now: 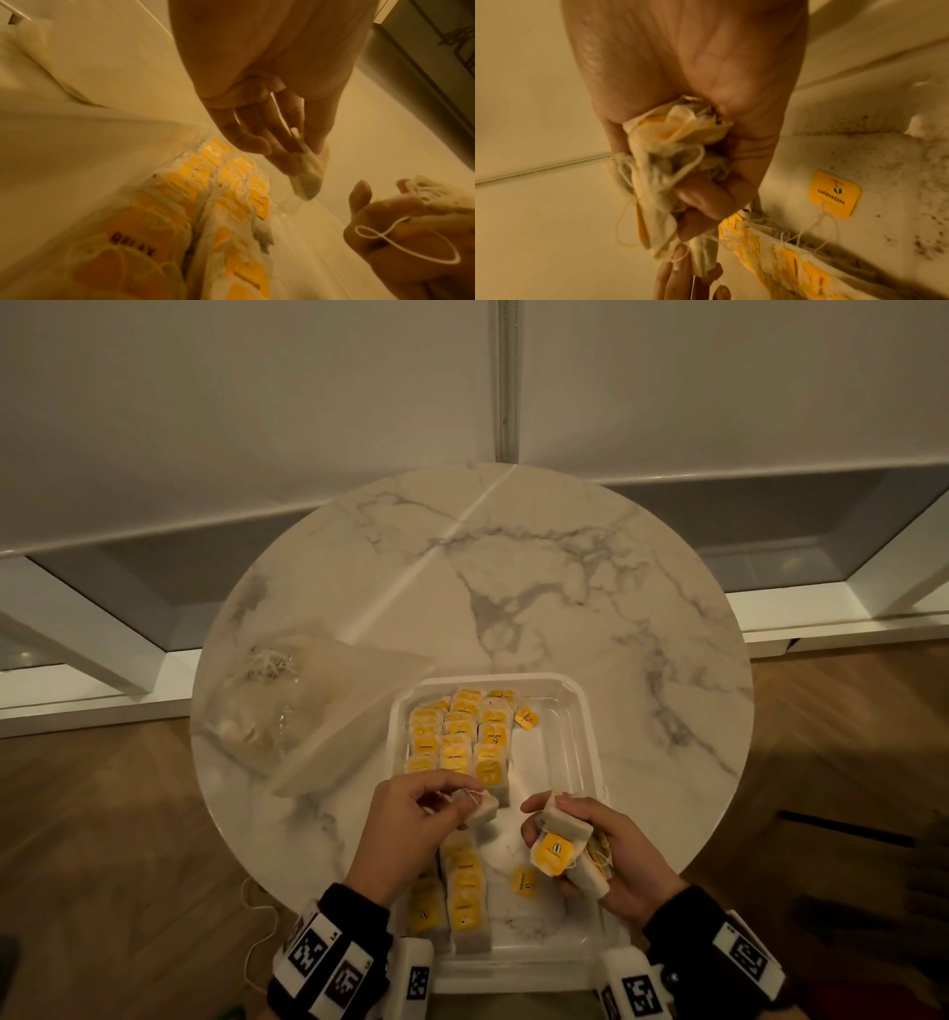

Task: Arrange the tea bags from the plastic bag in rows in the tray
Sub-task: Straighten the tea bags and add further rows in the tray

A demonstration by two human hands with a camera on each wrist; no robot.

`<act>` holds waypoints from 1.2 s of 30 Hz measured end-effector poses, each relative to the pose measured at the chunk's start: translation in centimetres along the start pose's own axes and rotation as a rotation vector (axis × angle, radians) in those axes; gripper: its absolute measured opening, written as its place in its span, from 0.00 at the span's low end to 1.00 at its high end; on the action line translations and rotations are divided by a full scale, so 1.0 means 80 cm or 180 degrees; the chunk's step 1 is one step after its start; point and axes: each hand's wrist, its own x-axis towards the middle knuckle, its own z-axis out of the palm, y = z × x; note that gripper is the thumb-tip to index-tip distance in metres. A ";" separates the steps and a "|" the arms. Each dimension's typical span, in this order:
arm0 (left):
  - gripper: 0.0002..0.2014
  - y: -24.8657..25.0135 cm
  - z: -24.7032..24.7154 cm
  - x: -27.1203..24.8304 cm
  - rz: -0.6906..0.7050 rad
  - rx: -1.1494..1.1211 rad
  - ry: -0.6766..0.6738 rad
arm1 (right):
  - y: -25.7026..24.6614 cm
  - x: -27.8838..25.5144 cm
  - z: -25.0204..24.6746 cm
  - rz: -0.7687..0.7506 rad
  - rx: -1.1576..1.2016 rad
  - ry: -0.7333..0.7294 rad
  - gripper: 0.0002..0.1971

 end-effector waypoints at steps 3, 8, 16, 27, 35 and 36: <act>0.09 0.000 -0.004 0.002 0.0273 0.0449 0.0025 | 0.002 0.001 -0.003 -0.0009 -0.0030 0.0007 0.22; 0.08 0.011 -0.009 0.007 0.0392 0.0640 -0.0230 | 0.002 0.001 -0.003 -0.0012 0.0010 0.0033 0.22; 0.05 0.029 -0.006 0.028 0.0279 0.1454 -0.1046 | 0.000 0.000 -0.001 -0.0008 0.0050 -0.0009 0.23; 0.13 0.028 0.026 0.043 0.0598 0.2987 -0.2085 | -0.006 -0.007 0.009 -0.0023 0.0262 -0.0025 0.17; 0.11 0.029 0.032 0.074 0.0463 0.3345 -0.1727 | -0.005 -0.006 0.008 -0.0033 0.0313 -0.0056 0.16; 0.11 0.028 0.034 0.077 0.0457 0.3349 -0.1679 | -0.006 -0.006 0.008 -0.0036 0.0318 -0.0063 0.16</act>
